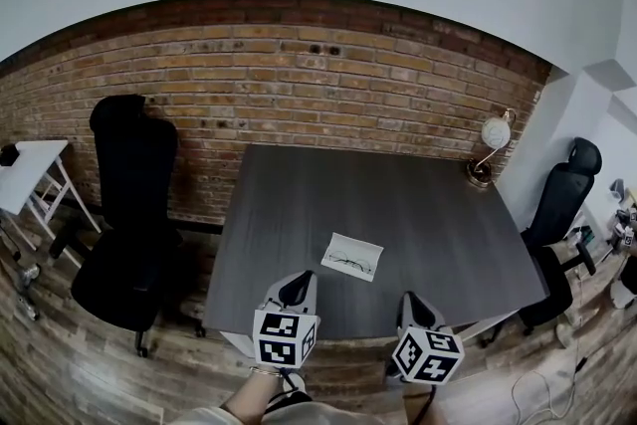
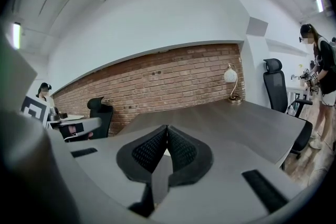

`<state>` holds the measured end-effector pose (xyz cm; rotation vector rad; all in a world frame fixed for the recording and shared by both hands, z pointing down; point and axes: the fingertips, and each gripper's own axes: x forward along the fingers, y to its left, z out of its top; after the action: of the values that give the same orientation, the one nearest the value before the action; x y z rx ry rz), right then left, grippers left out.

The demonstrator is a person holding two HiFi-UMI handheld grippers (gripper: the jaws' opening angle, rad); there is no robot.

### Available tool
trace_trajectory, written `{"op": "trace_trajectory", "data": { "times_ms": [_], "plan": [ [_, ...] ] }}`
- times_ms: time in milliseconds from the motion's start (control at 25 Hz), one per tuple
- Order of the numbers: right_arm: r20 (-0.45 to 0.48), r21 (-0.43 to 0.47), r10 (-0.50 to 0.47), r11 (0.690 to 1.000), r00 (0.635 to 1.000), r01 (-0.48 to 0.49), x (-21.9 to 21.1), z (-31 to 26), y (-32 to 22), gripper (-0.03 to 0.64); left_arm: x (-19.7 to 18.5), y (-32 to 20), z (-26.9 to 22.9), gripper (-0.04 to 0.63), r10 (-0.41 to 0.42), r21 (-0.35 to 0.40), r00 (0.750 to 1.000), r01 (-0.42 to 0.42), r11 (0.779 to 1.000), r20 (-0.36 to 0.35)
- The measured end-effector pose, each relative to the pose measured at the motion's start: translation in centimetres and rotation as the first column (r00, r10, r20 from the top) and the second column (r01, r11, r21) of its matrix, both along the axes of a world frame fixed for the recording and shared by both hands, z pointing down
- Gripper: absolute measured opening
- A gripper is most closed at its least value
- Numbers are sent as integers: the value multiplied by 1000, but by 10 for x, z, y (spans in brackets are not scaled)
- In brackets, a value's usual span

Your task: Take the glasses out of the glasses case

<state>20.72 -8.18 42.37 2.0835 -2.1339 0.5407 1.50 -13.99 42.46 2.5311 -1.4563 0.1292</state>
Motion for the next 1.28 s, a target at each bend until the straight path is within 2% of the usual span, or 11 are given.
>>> {"op": "trace_trajectory", "data": {
  "times_ms": [600,1000,1280],
  "plan": [
    [5,-7,-6,1000,1000,7,4,5,-122,32,2,-116,3,21,-12,-4,1000,12,1000,3],
    [6,-62,-14,998,1000,15,17,19,-154,32,5,-148,21,21,-42,-58,999,42,997,13],
    [6,-81,-97,992,995,97,25,20,-180,32,10,-158,21,21,-107,-67,994,109,992,32]
  ]
}}
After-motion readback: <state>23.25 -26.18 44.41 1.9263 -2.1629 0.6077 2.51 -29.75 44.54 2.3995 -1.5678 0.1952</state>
